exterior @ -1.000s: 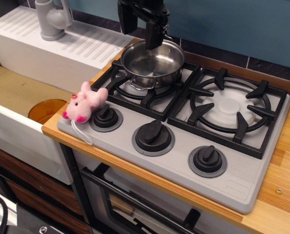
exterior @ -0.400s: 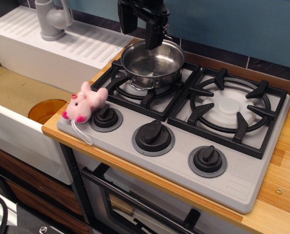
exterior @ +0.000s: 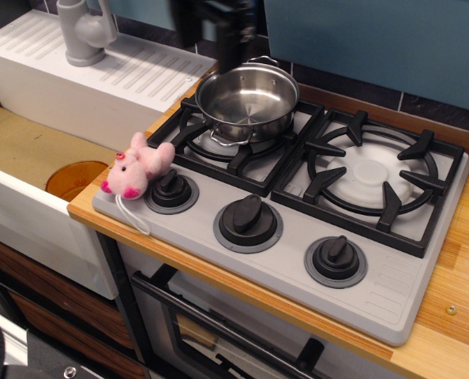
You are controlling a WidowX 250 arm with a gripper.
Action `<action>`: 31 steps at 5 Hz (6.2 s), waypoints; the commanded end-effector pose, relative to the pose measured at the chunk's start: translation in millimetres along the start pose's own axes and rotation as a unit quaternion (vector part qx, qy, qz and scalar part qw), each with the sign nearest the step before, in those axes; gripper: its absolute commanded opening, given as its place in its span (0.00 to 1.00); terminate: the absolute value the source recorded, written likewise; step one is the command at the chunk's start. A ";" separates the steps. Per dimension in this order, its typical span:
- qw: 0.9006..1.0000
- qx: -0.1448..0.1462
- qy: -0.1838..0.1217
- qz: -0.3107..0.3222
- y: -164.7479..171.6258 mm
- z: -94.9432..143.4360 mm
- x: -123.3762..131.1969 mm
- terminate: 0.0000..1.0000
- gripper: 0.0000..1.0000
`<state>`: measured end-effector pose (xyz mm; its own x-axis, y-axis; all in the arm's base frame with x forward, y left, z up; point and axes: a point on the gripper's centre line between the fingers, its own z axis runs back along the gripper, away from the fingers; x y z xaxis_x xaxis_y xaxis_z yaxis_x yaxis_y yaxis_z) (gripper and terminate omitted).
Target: Put pan on stove and put stuffedpig in pan
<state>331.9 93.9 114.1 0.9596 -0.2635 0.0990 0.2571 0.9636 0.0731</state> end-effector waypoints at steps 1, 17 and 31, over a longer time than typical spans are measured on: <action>0.997 0.043 -0.068 -0.001 10.7 11.0 -38.7 0.00 1.00; 0.998 0.049 -0.013 0.022 3.1 16.0 -34.9 0.00 0.00; 0.998 0.030 -0.031 0.034 -50.5 31.0 43.0 0.00 1.00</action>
<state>351.1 34.5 119.3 0.9755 -0.1990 0.0940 0.1894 0.9766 0.1023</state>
